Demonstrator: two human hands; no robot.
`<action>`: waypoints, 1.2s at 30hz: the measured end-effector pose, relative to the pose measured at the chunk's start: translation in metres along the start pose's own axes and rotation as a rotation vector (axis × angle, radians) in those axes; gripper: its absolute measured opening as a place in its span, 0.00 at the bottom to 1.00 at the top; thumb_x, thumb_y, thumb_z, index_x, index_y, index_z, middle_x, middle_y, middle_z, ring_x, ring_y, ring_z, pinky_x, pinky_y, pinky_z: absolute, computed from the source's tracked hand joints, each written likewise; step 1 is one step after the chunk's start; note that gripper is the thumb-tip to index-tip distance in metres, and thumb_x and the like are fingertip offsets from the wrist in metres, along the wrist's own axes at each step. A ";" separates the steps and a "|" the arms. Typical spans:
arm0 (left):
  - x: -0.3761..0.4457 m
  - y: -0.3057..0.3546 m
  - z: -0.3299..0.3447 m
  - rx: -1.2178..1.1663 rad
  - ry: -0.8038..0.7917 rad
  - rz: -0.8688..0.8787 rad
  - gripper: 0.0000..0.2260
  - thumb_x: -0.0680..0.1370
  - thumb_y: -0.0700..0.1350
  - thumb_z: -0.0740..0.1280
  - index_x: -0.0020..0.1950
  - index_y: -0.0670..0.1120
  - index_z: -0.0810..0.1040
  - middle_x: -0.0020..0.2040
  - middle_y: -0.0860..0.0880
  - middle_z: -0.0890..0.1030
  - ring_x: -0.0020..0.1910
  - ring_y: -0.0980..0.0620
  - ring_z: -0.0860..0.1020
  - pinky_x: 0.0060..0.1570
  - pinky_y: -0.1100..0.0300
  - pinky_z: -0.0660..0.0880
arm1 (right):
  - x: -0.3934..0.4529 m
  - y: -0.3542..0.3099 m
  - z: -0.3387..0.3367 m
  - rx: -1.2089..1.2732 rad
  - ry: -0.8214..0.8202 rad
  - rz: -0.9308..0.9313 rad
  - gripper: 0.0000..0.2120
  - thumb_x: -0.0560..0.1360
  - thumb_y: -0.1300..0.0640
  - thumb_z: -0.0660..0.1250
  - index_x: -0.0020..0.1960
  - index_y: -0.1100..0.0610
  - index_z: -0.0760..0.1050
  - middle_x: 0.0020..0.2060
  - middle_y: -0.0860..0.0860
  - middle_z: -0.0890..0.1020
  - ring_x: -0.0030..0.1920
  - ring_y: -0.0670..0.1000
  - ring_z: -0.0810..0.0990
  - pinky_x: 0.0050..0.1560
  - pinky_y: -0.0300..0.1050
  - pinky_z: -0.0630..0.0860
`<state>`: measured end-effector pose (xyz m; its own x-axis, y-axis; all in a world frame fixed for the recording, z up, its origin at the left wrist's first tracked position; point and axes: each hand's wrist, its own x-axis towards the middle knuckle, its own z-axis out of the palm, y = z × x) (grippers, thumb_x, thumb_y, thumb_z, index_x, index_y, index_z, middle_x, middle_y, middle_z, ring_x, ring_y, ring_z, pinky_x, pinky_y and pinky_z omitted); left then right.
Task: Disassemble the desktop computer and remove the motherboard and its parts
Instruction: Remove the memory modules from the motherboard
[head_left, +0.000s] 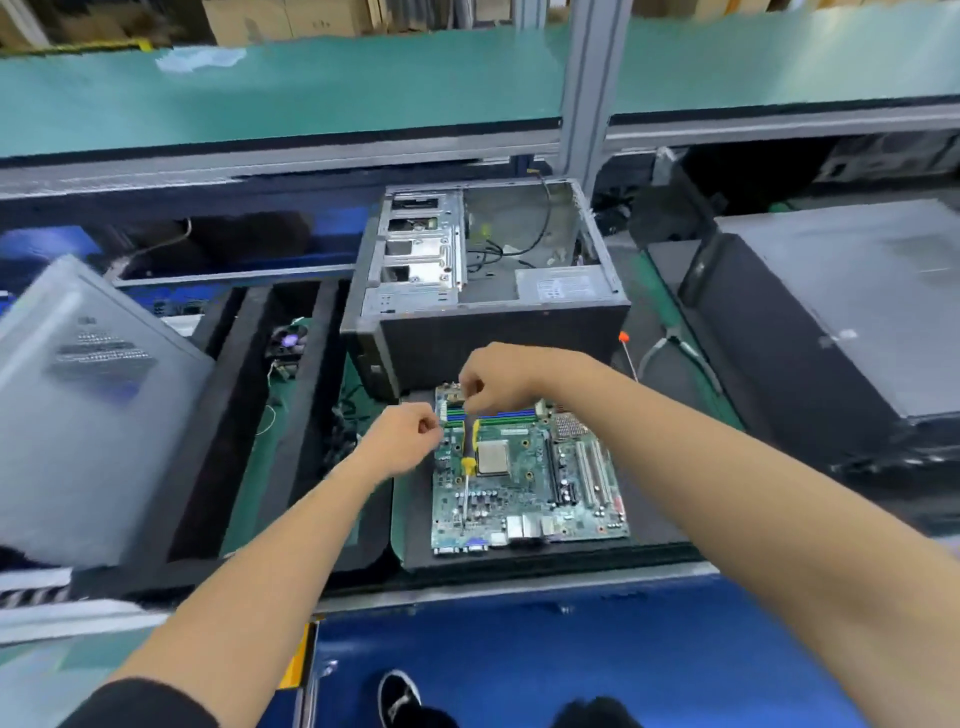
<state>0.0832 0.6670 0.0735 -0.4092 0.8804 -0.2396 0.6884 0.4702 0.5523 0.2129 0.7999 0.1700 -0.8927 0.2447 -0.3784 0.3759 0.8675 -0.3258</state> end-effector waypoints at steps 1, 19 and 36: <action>0.002 0.002 0.004 0.020 -0.002 -0.009 0.06 0.77 0.45 0.66 0.41 0.45 0.78 0.39 0.48 0.80 0.39 0.48 0.78 0.40 0.55 0.73 | -0.001 0.006 0.007 -0.017 -0.030 0.018 0.11 0.75 0.56 0.66 0.35 0.57 0.75 0.33 0.53 0.80 0.33 0.51 0.74 0.37 0.45 0.70; 0.035 0.006 0.037 -0.025 -0.085 -0.065 0.24 0.75 0.54 0.70 0.26 0.45 0.63 0.23 0.48 0.62 0.24 0.49 0.62 0.31 0.58 0.60 | 0.036 0.033 0.081 -0.144 -0.179 0.245 0.33 0.66 0.41 0.77 0.60 0.59 0.69 0.49 0.51 0.74 0.49 0.54 0.75 0.46 0.48 0.73; 0.031 0.012 0.038 0.026 -0.023 -0.089 0.21 0.74 0.51 0.69 0.27 0.45 0.64 0.24 0.49 0.66 0.25 0.49 0.65 0.28 0.60 0.61 | 0.045 0.039 0.061 -0.108 -0.182 0.106 0.14 0.73 0.59 0.64 0.31 0.57 0.65 0.26 0.52 0.67 0.27 0.52 0.64 0.28 0.41 0.62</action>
<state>0.1013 0.7021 0.0420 -0.4556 0.8362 -0.3053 0.6653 0.5477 0.5074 0.2022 0.8180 0.0871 -0.7864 0.2630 -0.5589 0.4277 0.8847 -0.1855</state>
